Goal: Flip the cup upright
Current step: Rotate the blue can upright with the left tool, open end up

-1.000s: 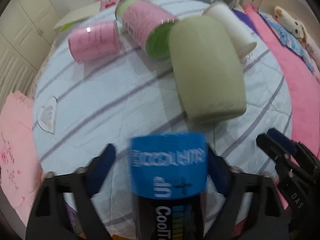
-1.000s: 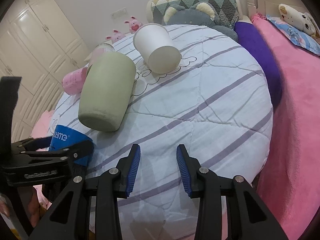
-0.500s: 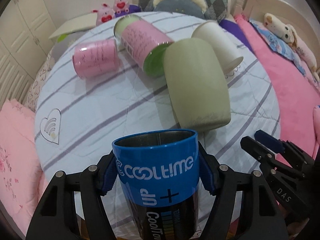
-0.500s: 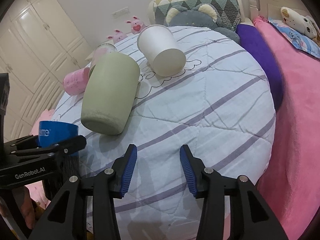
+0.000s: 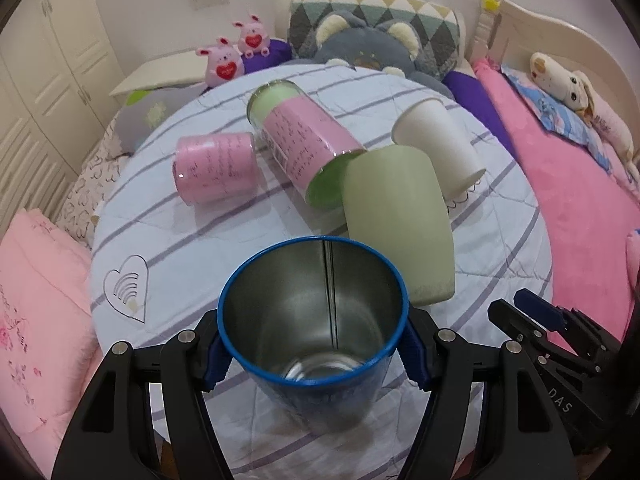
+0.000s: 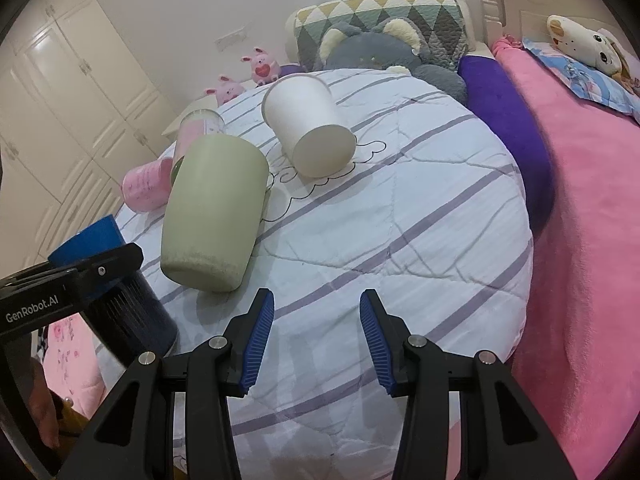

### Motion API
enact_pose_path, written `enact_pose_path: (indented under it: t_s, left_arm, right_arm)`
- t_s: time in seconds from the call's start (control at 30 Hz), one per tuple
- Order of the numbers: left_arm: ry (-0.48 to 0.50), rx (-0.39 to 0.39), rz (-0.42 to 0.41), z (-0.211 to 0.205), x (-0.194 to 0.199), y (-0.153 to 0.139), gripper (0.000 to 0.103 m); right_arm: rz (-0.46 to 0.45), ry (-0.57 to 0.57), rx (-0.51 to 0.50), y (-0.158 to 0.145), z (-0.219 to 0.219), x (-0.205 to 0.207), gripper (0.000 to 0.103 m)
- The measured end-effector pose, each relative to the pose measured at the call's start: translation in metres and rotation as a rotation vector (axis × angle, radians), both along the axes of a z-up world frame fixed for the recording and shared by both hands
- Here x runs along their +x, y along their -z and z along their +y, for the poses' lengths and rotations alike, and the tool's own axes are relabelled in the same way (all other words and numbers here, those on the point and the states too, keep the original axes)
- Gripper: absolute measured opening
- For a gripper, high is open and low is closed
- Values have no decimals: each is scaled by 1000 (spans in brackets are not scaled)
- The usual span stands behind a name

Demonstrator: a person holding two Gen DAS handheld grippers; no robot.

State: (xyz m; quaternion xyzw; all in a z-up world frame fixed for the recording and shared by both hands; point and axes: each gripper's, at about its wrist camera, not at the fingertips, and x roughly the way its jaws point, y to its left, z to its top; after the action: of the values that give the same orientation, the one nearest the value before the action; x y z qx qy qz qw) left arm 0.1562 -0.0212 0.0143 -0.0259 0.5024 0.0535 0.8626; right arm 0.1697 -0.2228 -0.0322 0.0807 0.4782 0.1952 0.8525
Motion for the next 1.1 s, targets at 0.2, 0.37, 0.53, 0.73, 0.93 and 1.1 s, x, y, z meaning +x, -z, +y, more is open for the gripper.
enact_pose_path:
  t_s: [0.2, 0.37, 0.53, 0.73, 0.93, 1.1]
  left_arm:
    - [6, 4, -5, -1, -4, 0, 70]
    - [5, 49, -19, -3, -10, 3, 92]
    - [8, 25, -8, -3, -14, 4, 92]
    - [3, 12, -12, -1, -18, 4, 92]
    - [6, 9, -16, 0, -25, 3, 92]
    - [18, 7, -19, 0, -35, 2, 92]
  right_arm:
    - [-6, -7, -5, -2, 1, -1, 46]
    - [-2, -11, -19, -2, 4, -3, 46]
    - [-7, -7, -25, -4, 4, -7, 46]
    - [-21, 5, -31, -10, 2, -14, 46]
    - [-32, 18, -40, -16, 2, -23, 47]
    - [-57, 37, -38, -24, 1, -35, 65]
